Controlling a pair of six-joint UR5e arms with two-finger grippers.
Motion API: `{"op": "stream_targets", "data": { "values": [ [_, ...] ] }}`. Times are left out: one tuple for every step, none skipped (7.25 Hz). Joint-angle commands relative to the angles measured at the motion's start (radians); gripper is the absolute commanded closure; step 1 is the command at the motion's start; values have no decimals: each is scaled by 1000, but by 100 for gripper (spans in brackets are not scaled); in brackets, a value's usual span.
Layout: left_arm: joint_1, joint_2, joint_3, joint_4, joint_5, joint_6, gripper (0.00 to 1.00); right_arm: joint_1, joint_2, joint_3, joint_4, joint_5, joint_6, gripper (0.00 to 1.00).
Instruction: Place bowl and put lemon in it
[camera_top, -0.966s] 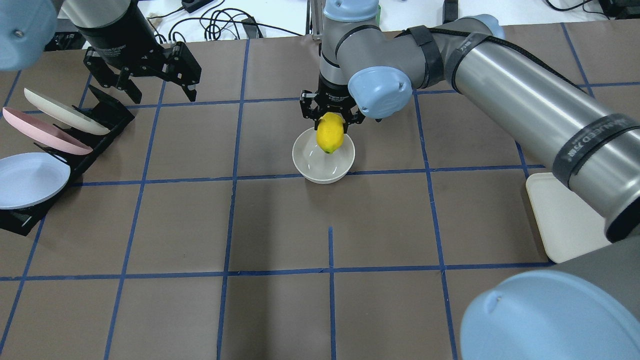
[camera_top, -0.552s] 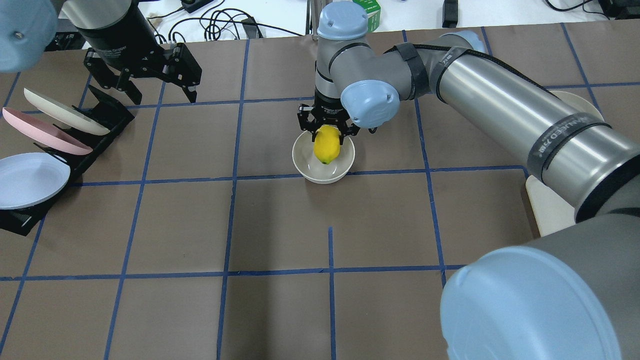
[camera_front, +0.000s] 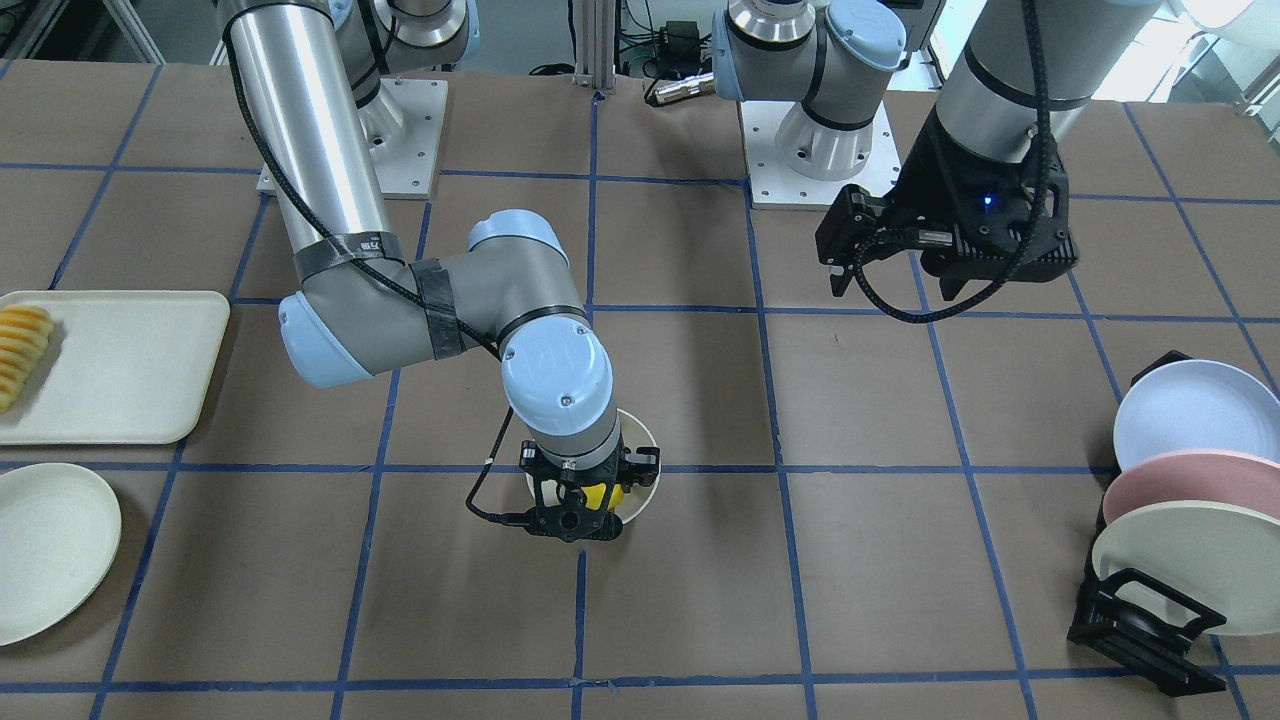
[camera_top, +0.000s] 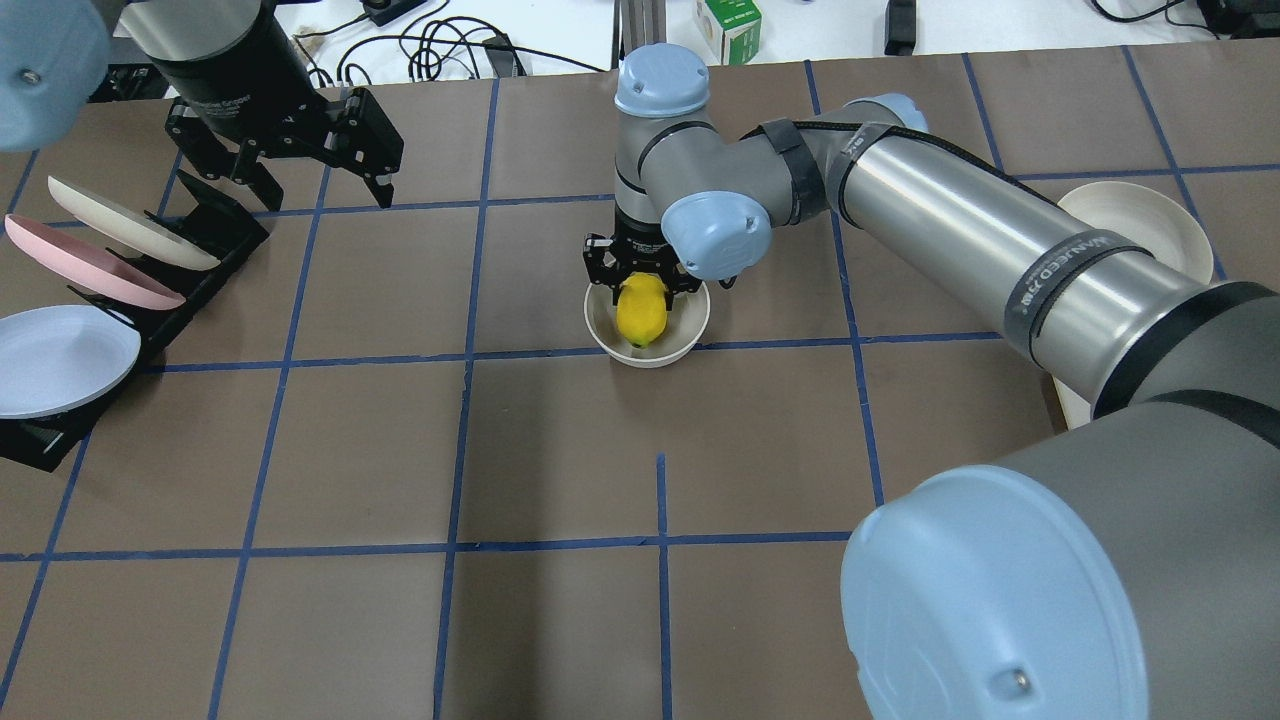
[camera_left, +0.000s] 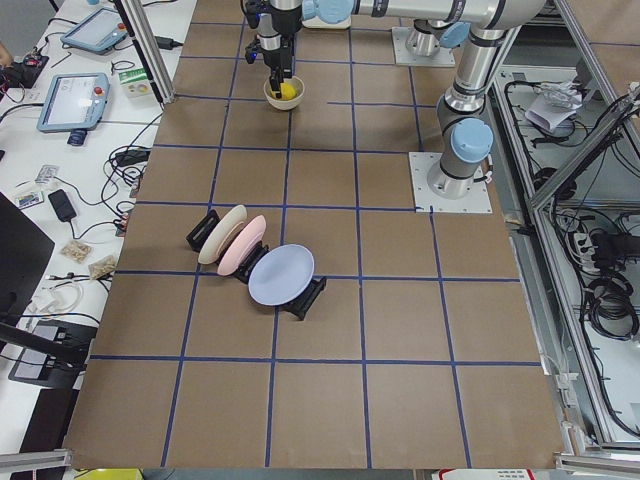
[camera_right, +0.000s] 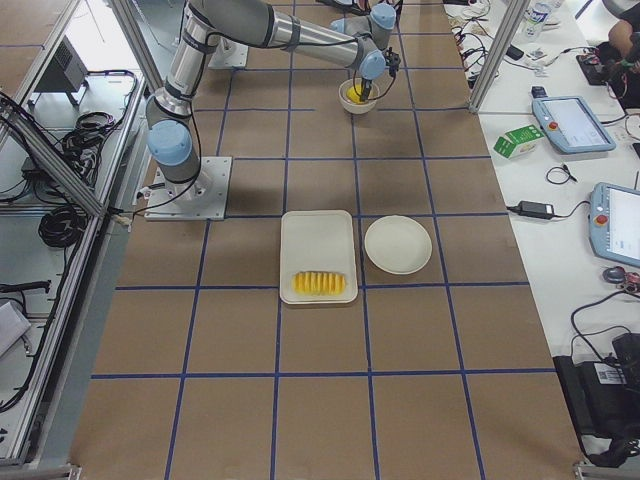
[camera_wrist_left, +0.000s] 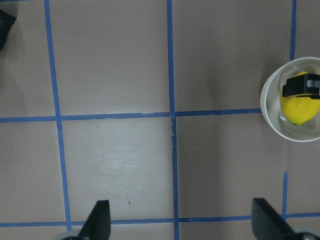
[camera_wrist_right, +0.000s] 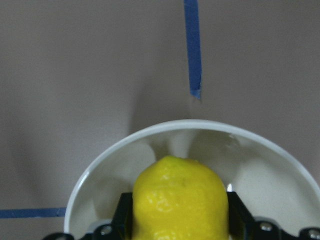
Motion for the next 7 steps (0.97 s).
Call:
{"op": "stream_targets", "data": {
  "values": [
    [1,4,-4,-1,0,8,0,0,3,3,-7,-10,-14,6],
    [1,4,-7,-1,0,8,0,-3,-5,3,-1,-5,-17,0],
    [1,4,-5,-1,0,8,0,-8,-14,0,6,-4,-15,0],
    [1,7,-7,-1,0,10,0,-15,-46,3,30,-10,-32,0],
    [1,9,-5,-1,0,6,0,-28,-87,-2,64,-16,-40,0],
    [1,7,-5,0,-2,6,0,-60,-142,-6,116,-18,-43,0],
    [1,7,-7,-1,0,6,0,-118,-208,-6,172,-18,-48,0]
  ]
}}
